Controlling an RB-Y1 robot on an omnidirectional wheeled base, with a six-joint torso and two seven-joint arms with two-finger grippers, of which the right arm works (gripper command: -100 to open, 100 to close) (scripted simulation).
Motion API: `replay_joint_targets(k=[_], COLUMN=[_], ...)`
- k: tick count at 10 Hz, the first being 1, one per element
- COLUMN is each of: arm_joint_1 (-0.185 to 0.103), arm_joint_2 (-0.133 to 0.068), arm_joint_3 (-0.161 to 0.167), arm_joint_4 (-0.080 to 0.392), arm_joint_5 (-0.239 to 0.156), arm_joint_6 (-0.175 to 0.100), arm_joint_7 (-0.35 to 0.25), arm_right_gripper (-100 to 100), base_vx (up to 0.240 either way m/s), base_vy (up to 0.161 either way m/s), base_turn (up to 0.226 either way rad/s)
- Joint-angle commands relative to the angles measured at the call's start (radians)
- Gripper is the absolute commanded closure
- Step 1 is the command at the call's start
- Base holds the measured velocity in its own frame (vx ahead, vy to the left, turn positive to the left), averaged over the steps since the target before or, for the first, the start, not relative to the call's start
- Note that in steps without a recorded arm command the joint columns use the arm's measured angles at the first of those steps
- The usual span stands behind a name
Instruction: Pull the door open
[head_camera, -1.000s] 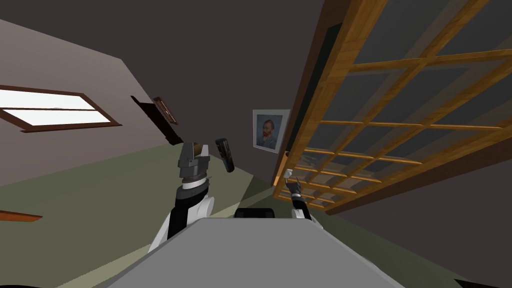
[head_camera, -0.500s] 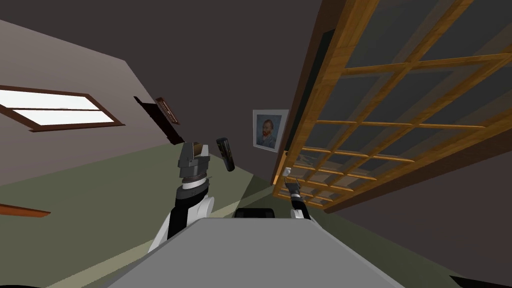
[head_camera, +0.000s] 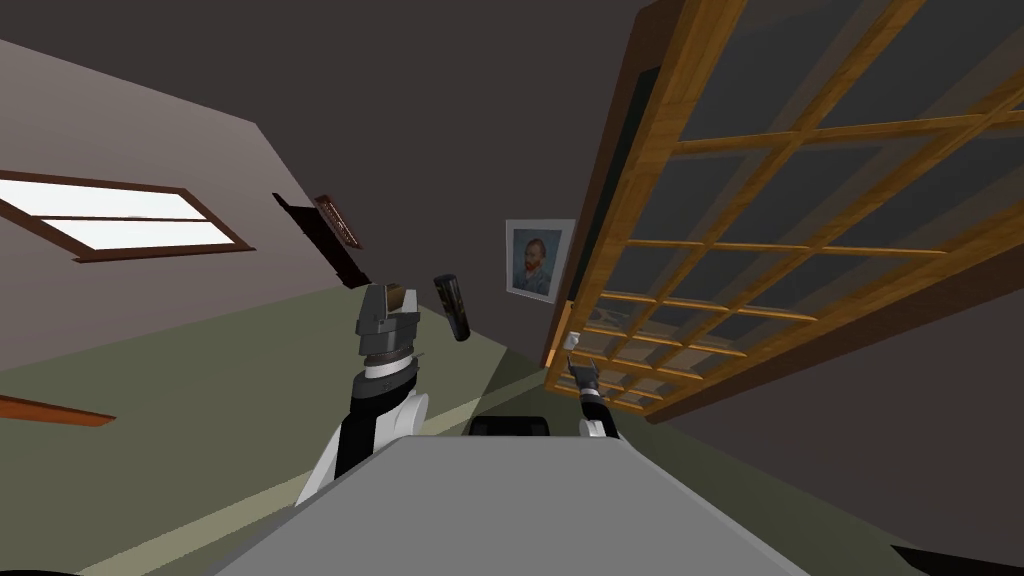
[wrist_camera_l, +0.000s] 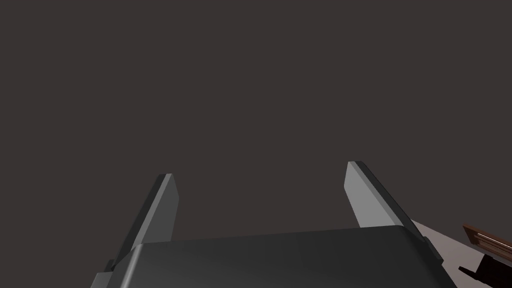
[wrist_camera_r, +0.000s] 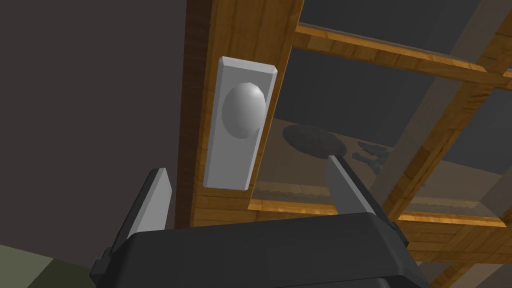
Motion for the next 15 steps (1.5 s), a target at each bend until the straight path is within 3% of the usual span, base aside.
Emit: replay_joint_targets(k=[1,7,8,13,15], arm_joint_1=[0.005,0.018,0.016,0.031,0.033], arm_joint_2=[0.000,0.002,0.002,-0.045,-0.054], arm_joint_3=[0.014,0.048,0.044,0.016,0.010], arm_joint_4=[-0.010,-0.037,-0.032,0.010,0.018], arm_joint_5=[-0.021,-0.071,-0.065,-0.086,-0.089], arm_joint_6=[0.001,0.004,0.003,-0.029,-0.035], arm_joint_7=[-0.050,-0.168,-0.154,-0.216,-0.226], arm_right_gripper=[-100,-100,-100,-100,-100], base_vx=[-0.052,-0.045,-0.020,0.178,0.138], base_vy=[-0.021,-0.010,-0.006,-0.002,-0.026], base_turn=[0.018,0.008,0.001,0.119,0.049])
